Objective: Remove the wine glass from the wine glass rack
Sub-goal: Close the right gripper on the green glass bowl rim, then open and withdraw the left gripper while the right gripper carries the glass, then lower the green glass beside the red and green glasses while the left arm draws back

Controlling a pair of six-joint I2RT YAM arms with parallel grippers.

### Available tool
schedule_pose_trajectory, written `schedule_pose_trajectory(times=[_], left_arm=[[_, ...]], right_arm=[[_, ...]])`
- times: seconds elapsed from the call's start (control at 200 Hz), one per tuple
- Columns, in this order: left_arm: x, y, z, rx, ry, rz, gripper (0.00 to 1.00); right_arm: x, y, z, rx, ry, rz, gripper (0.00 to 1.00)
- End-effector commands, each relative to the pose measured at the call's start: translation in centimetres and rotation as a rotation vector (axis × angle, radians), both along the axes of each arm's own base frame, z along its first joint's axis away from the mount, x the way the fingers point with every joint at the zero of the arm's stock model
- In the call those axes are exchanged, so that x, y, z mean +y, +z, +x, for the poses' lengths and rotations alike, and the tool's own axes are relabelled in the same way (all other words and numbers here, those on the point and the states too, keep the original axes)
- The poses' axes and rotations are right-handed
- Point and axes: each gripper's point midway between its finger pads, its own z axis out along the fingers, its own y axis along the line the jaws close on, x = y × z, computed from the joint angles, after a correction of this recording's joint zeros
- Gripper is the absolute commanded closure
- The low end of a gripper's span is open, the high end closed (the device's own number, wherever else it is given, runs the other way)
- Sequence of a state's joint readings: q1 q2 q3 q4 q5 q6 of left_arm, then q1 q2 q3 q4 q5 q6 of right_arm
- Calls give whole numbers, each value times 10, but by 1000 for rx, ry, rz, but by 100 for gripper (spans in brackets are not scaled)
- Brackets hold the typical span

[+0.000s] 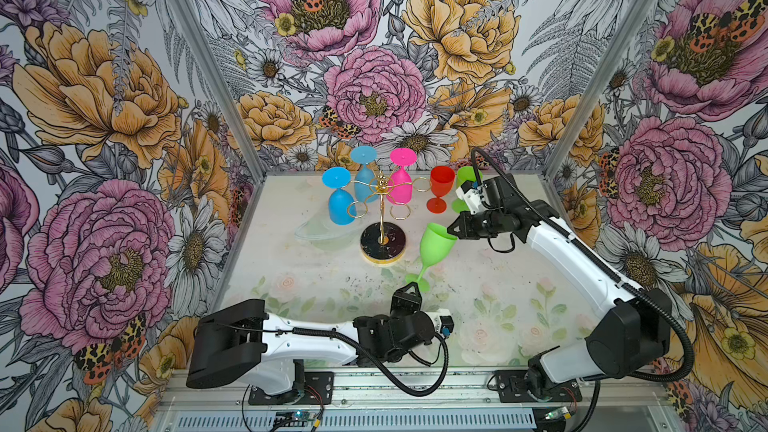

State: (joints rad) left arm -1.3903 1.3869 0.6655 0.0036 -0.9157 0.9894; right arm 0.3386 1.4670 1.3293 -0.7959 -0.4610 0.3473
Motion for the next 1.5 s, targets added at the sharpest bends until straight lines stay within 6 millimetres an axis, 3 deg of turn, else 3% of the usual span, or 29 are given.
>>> schedule_pose_trajectory(times=[0.0,0.325,0.575,0.6,0.821,1.031,1.206,1.491], left_arm=[[-3,12,-3,22,11,-81,61],[5,46,-6,156,98,-368,43],[31,68,2,283,268,-560,39],[38,69,10,288,305,-582,38],[52,86,13,389,360,-804,31],[80,103,18,467,424,-975,30],[105,103,25,516,505,-1056,30],[127,102,30,532,574,-1125,29]], right_arm=[[-12,25,12,-112,-35,-42,100],[-35,27,38,-216,-111,-196,100],[-48,26,61,-306,-179,-269,100],[-48,26,64,-317,-186,-273,100],[-60,23,87,-398,-256,-332,100],[-56,16,107,-437,-270,-333,100],[-52,7,121,-450,-276,-331,100],[-49,-15,138,-438,-284,-343,100]])
